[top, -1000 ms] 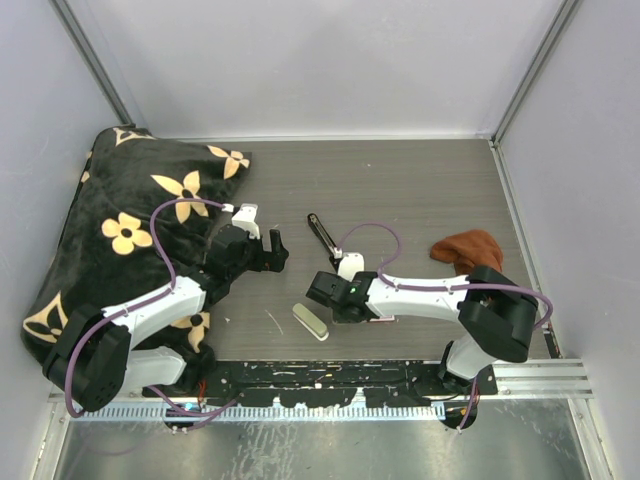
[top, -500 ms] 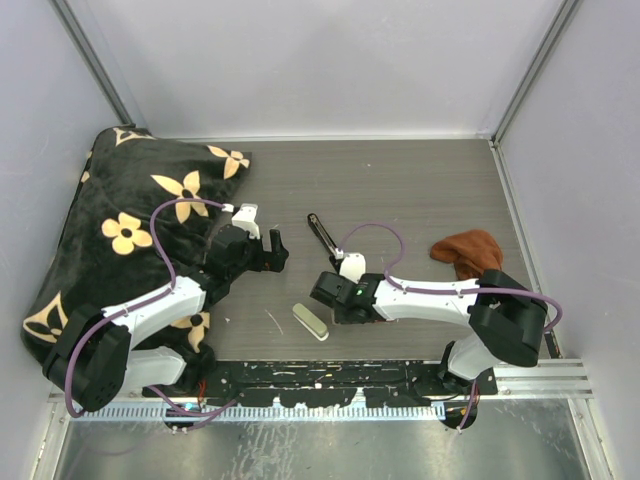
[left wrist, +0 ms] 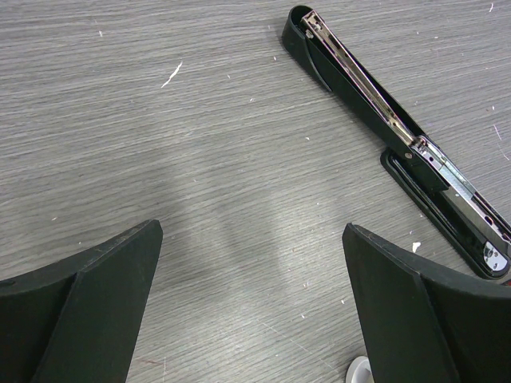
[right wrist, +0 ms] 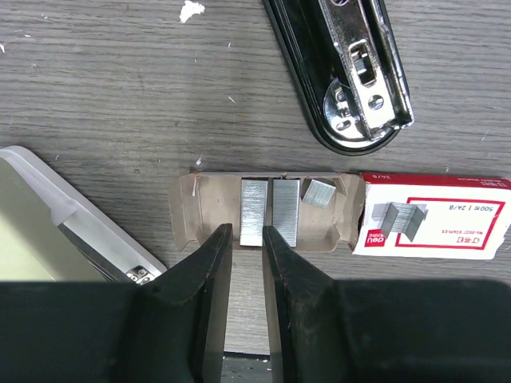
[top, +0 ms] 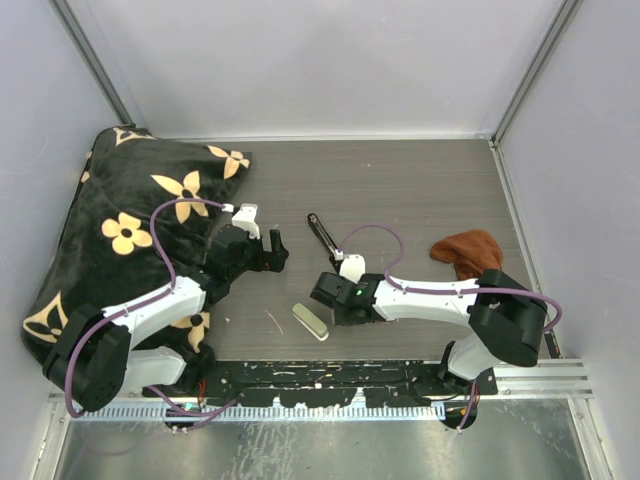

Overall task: Load the staples into the stapler
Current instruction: Pick up the staple from the staple box.

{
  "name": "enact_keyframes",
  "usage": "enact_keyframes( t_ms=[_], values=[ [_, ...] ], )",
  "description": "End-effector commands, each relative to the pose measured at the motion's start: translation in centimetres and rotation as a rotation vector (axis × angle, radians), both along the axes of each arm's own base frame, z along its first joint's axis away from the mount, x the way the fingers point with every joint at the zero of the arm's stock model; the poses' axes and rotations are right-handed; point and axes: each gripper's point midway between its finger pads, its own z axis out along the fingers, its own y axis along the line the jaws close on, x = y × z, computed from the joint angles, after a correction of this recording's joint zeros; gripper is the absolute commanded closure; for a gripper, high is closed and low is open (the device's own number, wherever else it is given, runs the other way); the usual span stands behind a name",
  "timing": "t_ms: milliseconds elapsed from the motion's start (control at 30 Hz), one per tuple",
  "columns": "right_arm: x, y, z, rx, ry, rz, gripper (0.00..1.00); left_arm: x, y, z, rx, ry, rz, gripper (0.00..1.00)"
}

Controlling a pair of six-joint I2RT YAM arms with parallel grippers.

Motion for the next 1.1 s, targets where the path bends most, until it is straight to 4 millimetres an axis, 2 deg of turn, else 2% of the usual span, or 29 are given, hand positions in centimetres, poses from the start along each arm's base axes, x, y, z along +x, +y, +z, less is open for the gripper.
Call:
enact_keyframes(
  t_ms=[0,800,933,1067],
  values=[
    [0.4,1.1,0.7,0.030,-0.020,0.001,0.72,1.0,-0.3,2.1,-0.042,-0.079,0.010,0.01],
    [0.0,-0.3,-1.5,-0.068,0.015,-0.034,0.74,1.0,-0.3,2.2,-0.042,-0.083,0.010,0.01],
    [0.5,-0.2,-0.3,-0.060,-0.013,-0.028,0.79,1.0,-0.2,2.3,-0.041,-0.087,0.013,0.01],
    [1.3,0.3,2.5,-0.026,-0.063,0.027,0.80,1.0,-0.2,2.3,-0.041,-0.087,0.012,0.01]
  ],
)
